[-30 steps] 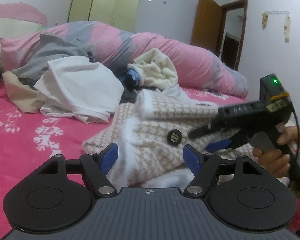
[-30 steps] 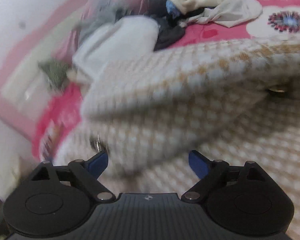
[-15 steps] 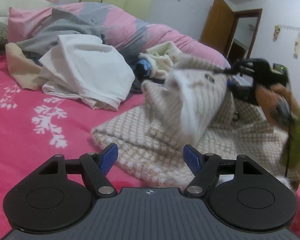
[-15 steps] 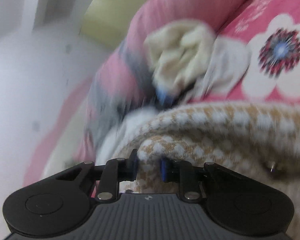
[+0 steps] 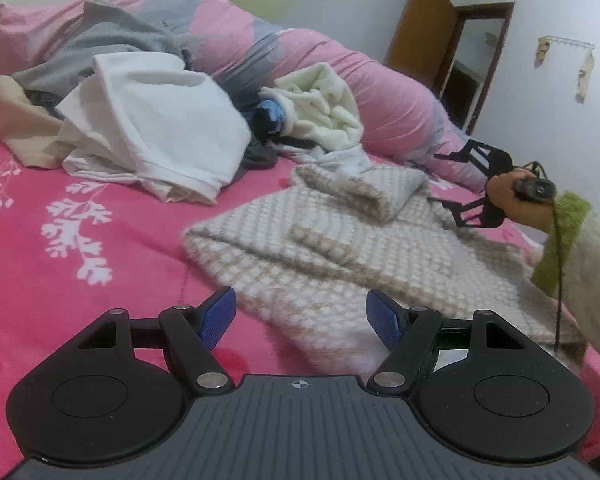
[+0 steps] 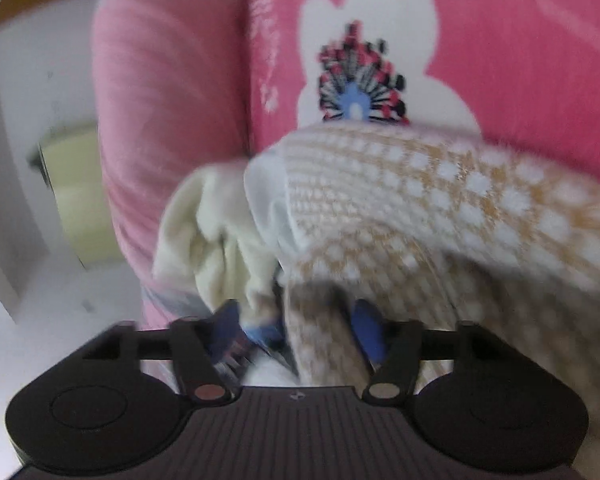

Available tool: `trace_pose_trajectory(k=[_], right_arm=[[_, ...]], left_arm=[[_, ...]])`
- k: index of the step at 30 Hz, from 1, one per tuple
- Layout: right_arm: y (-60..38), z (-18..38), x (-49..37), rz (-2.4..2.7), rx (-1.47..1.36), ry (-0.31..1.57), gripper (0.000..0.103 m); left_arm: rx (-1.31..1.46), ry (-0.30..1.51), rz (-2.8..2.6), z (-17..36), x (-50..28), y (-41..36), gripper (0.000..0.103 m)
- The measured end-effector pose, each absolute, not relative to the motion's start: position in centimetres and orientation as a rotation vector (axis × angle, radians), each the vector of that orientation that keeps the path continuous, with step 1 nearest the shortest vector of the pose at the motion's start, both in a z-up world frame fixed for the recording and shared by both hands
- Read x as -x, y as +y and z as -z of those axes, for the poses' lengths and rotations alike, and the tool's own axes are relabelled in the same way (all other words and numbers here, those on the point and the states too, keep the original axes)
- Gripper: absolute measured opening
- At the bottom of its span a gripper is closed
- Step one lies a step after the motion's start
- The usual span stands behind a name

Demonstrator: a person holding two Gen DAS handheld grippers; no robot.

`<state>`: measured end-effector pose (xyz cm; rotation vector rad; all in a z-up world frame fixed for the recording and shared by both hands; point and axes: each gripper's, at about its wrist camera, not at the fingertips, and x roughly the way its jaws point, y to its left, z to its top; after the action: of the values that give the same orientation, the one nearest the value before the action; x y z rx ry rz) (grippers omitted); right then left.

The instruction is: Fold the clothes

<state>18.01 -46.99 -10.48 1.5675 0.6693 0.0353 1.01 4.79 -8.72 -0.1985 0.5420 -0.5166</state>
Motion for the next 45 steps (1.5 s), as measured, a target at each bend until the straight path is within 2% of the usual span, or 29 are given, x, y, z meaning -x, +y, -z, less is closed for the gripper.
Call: trace_pose_trajectory(k=[10, 12, 14, 17, 18, 20, 22, 25, 27, 28, 29, 33, 37, 40, 42, 45], right_arm=[[-40.4, 4.9, -13.3, -0.24, -1.016, 0.905, 0.076], [-38.4, 4.8, -13.8, -0.247, -0.927, 0.928, 0.076], [-37.4, 5.6, -14.1, -0.256, -0.922, 0.932, 0.076], [-36.1, 6.7, -16.7, -0.236, -0.906, 0.928, 0.075], [-35.7, 7.0, -17.8, -0.221, -0.888, 0.925, 0.065], [-35.3, 7.0, -20.3, -0.232, -0.87, 0.895, 0.035], [-35.4, 6.3, -22.6, -0.255, -0.884, 0.821, 0.028], [-37.1, 3.4, -25.1, -0.228, -0.886, 0.599, 0.028], [-38.8, 2.8, -26.8, -0.167, -0.925, 0.563, 0.029], [-39.7, 3.0, -27.7, -0.143, -0.968, 0.584, 0.035], [-40.5, 3.4, -28.3, -0.129, -1.012, 0.619, 0.045], [-41.3, 3.6, -27.0, -0.14, -0.957, 0.723, 0.055], [-37.8, 2.9, -21.3, -0.272, -0.61, 0.871, 0.073], [-33.7, 3.0, -15.5, -0.303, -0.283, 0.943, 0.08], [-29.8, 3.2, -11.2, -0.319, -0.011, 0.923, 0.082], [-24.3, 4.1, -4.9, -0.393, 0.339, 0.805, 0.093]], left_arm=[[0.239, 0.533, 0.677, 7.4, -0.2, 0.7, 0.072], [0.204, 0.578, 0.687, 7.8, -0.4, -0.6, 0.07], [0.138, 0.628, 0.657, 8.5, -0.4, -1.7, 0.063], [0.071, 0.666, 0.632, 9.5, 0.2, -2.1, 0.06], [0.066, 0.666, 0.629, 9.8, 0.4, -1.9, 0.058], [0.066, 0.664, 0.628, 10.1, 0.6, -1.5, 0.056], [0.071, 0.662, 0.631, 10.2, 0.7, -1.1, 0.055], [0.076, 0.659, 0.641, 10.4, 0.6, -0.8, 0.055], [0.079, 0.659, 0.646, 10.4, 0.5, -0.7, 0.055], [0.081, 0.659, 0.648, 10.4, 0.4, -0.7, 0.055], [0.082, 0.659, 0.65, 10.4, 0.3, -0.7, 0.056], [0.082, 0.644, 0.653, 10.6, 0.5, -0.7, 0.056], [0.071, 0.634, 0.652, 10.7, 0.7, -0.7, 0.056], [0.066, 0.629, 0.643, 10.6, 0.9, -0.7, 0.056], [0.06, 0.627, 0.633, 10.6, 1.0, -0.7, 0.056], [0.051, 0.623, 0.617, 10.6, 1.3, -0.7, 0.056]])
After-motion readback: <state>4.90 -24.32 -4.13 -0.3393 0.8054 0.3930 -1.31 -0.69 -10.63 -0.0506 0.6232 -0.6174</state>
